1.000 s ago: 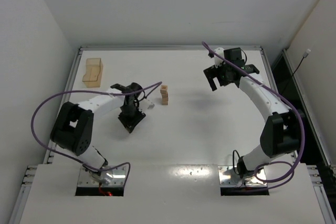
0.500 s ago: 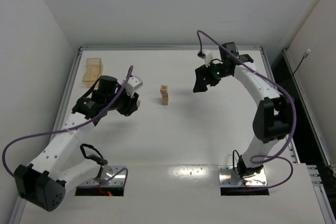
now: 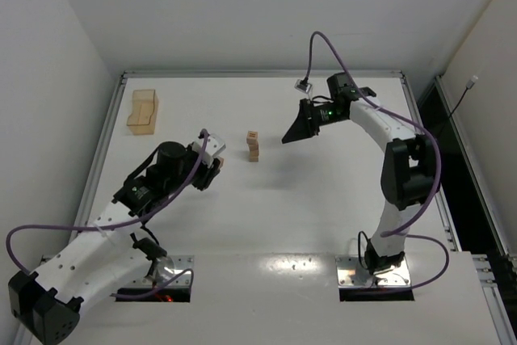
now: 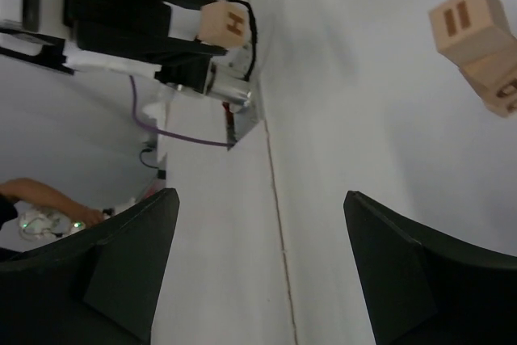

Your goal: Build the wood block tower

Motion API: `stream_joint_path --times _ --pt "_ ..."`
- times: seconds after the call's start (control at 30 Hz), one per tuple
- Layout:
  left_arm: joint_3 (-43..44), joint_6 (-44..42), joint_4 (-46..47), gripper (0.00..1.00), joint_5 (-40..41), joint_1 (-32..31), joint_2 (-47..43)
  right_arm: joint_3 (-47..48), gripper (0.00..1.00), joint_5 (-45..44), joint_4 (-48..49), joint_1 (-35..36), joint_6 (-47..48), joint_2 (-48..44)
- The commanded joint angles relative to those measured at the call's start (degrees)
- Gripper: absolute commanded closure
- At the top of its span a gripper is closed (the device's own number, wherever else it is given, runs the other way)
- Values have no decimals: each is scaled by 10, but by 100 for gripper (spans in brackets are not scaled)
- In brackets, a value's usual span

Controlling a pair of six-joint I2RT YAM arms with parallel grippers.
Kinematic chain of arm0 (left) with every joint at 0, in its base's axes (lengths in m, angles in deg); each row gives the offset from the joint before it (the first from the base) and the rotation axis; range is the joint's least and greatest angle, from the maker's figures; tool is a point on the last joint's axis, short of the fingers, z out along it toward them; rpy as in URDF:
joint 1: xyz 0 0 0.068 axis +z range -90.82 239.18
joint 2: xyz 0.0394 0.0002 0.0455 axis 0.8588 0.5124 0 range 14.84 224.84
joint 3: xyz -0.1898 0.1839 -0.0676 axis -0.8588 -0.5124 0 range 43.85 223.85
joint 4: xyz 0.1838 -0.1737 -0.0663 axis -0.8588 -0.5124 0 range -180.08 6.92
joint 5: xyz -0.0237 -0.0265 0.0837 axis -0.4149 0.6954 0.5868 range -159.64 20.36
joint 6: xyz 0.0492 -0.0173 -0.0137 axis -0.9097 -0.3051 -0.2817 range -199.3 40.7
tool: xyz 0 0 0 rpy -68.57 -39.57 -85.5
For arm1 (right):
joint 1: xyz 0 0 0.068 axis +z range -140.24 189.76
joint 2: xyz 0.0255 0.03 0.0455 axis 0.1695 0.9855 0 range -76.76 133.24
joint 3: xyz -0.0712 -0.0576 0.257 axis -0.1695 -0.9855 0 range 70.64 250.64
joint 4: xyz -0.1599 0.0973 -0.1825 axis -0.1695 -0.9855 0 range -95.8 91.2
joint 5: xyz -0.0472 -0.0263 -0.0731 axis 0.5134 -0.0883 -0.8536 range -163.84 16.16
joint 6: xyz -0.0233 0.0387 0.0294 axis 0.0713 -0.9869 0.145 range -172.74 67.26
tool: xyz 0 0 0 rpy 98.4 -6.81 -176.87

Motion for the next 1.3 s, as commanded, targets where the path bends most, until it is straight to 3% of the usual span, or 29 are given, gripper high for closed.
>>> stream_joint_path --times 0.0,0.63,1.27 --pt "-11 10 87 100 31 -9 -8 -14 20 111 96 15 -56 0" --pt "60 60 163 100 7 -77 61 79 20 165 74 90 -50 84" --pt "71 62 193 100 0 -93 95 125 24 185 143 143 -176 100"
